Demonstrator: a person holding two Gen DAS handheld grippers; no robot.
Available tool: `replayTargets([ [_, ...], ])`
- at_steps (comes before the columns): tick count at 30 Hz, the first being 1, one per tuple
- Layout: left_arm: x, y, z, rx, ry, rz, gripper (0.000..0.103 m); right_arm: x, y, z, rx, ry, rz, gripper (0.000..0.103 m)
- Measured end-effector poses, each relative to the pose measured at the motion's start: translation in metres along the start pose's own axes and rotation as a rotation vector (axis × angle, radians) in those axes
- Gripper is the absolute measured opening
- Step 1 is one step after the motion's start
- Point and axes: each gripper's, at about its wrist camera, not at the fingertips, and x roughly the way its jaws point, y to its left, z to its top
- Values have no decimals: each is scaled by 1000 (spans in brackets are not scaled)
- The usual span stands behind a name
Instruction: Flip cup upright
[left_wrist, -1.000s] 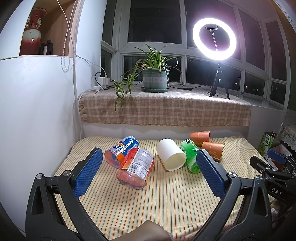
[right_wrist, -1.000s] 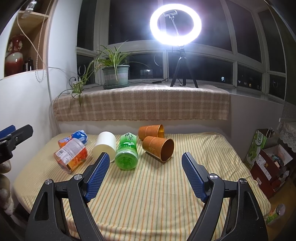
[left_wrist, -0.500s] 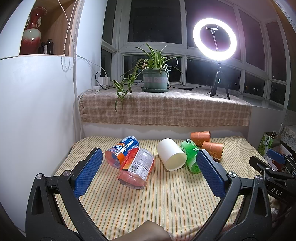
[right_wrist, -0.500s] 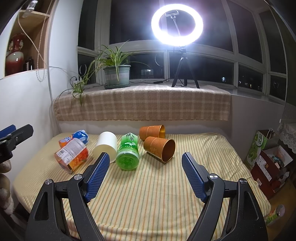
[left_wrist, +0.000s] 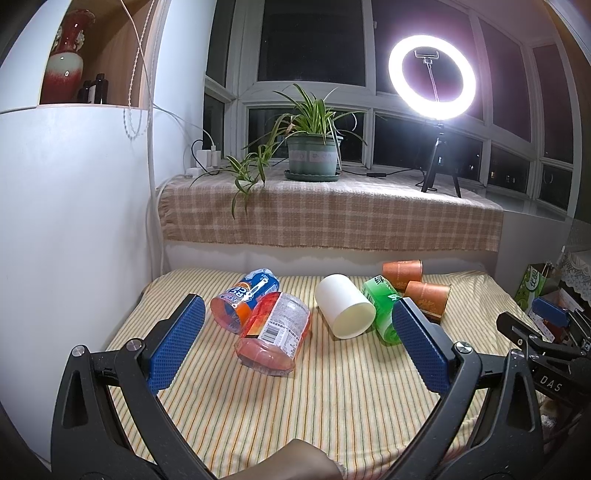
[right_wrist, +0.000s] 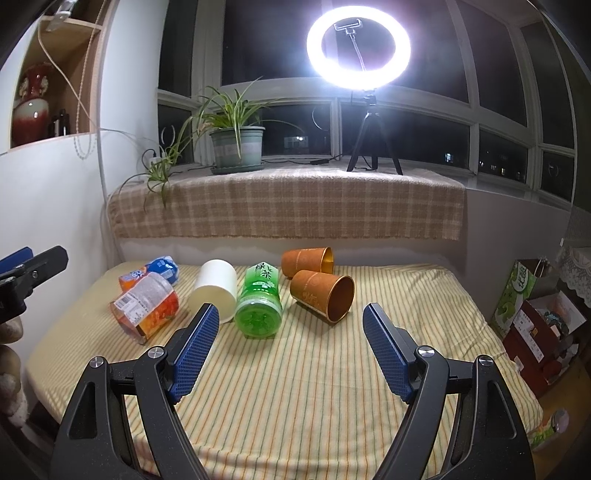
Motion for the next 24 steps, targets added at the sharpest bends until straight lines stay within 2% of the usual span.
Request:
replayTargets([
  [11, -4, 11, 0, -2, 7, 0, 103, 7, 2, -2, -1, 15, 4, 80],
  [24, 20, 25, -9, -19, 48, 32, 103, 29, 10, 0, -6, 59, 38, 80],
])
